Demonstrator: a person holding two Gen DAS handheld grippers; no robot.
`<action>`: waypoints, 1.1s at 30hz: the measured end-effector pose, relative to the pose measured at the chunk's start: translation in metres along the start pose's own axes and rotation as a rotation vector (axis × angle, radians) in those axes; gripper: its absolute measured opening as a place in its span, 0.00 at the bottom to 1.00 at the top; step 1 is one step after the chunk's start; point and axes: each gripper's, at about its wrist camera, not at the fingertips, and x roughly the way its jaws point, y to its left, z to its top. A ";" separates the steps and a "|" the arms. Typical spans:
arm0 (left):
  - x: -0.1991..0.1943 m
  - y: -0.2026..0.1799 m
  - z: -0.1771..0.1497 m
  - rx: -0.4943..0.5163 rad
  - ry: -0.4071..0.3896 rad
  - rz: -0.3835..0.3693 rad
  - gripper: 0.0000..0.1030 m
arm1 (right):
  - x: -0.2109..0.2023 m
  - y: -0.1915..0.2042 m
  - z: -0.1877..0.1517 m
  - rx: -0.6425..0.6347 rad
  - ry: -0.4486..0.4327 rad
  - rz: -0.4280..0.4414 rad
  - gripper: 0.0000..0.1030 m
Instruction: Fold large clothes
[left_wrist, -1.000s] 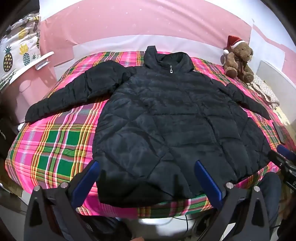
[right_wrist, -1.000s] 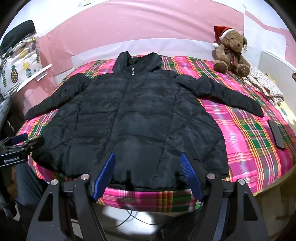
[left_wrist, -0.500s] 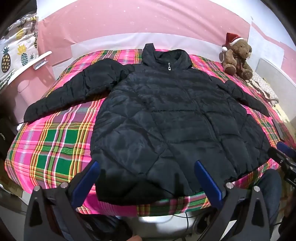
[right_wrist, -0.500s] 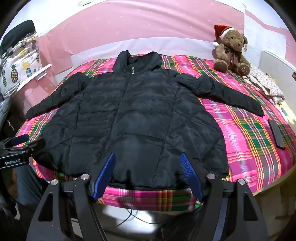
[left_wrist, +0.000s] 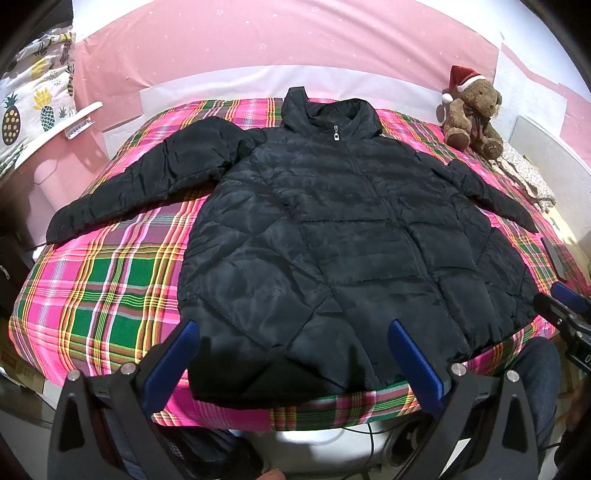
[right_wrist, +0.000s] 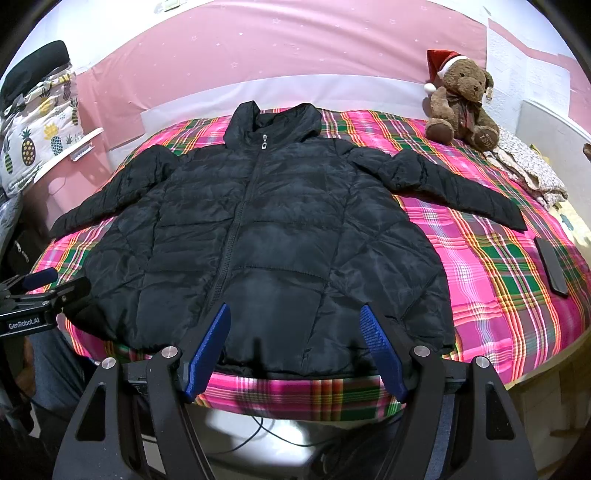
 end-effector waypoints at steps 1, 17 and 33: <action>0.000 -0.001 0.000 0.000 0.000 0.000 1.00 | 0.000 0.000 0.000 0.001 0.001 0.001 0.70; 0.000 0.000 0.001 0.000 0.007 -0.008 1.00 | -0.001 0.000 0.000 0.000 0.001 0.001 0.70; -0.001 0.000 -0.001 -0.002 0.011 -0.010 1.00 | 0.000 0.001 0.000 0.000 0.000 0.001 0.70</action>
